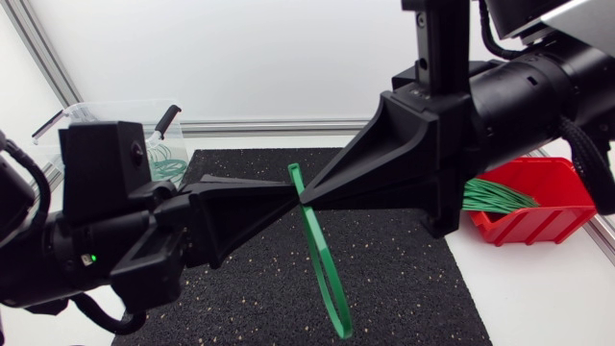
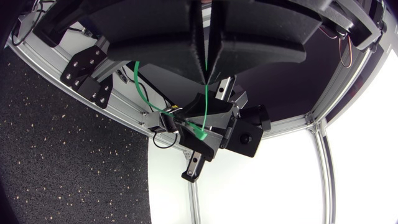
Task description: Take a green cable tie from the red box, thread the tail through the head to close it, then place it in the transparent bin on the left.
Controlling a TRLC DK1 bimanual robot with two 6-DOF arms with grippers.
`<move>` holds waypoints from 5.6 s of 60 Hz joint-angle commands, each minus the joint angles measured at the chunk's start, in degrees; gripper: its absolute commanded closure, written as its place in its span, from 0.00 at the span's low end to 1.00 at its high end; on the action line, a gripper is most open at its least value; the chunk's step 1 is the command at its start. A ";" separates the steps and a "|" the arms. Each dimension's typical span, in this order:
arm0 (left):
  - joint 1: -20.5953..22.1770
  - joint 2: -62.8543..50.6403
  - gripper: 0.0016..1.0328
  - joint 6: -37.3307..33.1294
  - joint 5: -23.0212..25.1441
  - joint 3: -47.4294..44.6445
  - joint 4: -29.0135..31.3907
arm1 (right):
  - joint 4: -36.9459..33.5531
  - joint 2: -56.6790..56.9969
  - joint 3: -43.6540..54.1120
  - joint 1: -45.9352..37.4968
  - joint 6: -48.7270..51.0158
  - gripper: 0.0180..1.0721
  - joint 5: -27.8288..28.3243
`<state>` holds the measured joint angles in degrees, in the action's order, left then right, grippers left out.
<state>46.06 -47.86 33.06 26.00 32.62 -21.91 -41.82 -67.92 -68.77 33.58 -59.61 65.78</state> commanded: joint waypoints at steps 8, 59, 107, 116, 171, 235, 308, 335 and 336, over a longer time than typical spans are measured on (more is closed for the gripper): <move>0.96 1.01 0.97 -3.62 -1.13 1.66 -0.59 | -1.51 -2.22 -1.28 -0.18 -1.21 0.95 -0.65; 5.79 4.17 0.97 -9.86 -8.24 3.06 2.49 | -2.74 -1.60 -0.13 -0.98 -1.29 0.95 -1.79; 9.22 4.26 0.97 -11.00 -9.56 3.41 4.33 | -2.91 -1.16 -3.30 -0.71 -1.47 0.95 -3.02; 10.36 4.17 0.97 -11.44 -10.27 3.24 4.33 | -2.21 -2.22 -2.86 -0.89 -1.47 0.95 -3.29; 11.42 4.53 0.97 -14.51 -12.20 2.89 4.95 | -2.56 -1.69 -2.95 -0.45 -1.82 0.94 -4.78; 6.23 4.00 0.97 -16.36 -9.83 -1.33 5.21 | -1.86 0.95 -2.33 -1.68 -1.03 0.72 -4.78; 0.69 0.48 0.96 -32.00 -2.97 -2.83 4.42 | -2.39 -12.50 -4.18 -1.85 15.58 0.73 1.72; 0.25 0.75 0.96 -33.23 -2.00 -3.44 4.77 | -2.65 -12.06 -3.74 -2.65 17.16 0.95 1.37; 0.34 0.75 0.96 -33.59 -2.00 -3.53 4.77 | -2.74 -11.88 -3.56 -2.65 17.43 0.95 1.37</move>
<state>46.57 -46.89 1.39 23.59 30.46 -16.51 -44.21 -79.57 -71.79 31.03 -43.62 67.09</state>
